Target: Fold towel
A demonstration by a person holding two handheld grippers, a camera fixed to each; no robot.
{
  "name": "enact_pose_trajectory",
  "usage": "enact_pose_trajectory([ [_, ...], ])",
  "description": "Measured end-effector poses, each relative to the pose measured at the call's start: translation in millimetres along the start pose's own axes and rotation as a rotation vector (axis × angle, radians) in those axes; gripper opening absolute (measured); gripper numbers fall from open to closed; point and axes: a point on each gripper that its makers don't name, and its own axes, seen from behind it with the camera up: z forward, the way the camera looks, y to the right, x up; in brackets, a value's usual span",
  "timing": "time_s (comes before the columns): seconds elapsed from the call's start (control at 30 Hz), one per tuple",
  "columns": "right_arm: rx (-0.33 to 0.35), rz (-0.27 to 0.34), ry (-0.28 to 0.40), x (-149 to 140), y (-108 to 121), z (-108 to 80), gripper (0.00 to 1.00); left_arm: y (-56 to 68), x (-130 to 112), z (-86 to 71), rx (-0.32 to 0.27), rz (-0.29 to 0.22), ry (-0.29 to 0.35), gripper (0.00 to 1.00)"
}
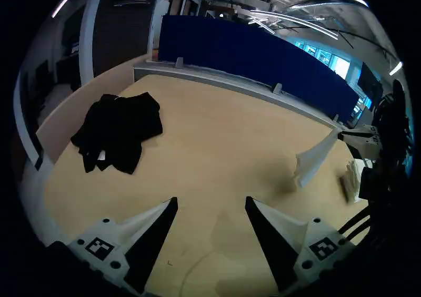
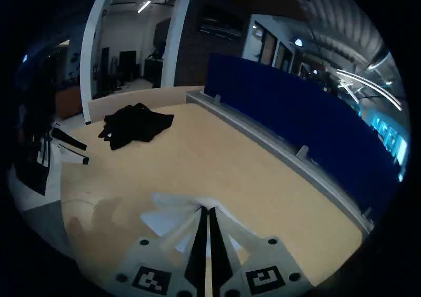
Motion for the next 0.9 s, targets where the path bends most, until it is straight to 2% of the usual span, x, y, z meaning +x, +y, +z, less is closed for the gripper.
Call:
enact_pose_trajectory([
  [0.37, -0.022, 0.042, 0.023, 4.0, 27.0, -17.2, 0.03, 6.5, 4.5, 1.5, -0.008, 0.007, -0.001, 0.95],
  [0.9, -0.086, 0.072, 0.028, -3.4, 88.8, -63.7, 0.02, 14.2, 9.7, 10.0, -0.015, 0.035, -0.007, 0.95],
])
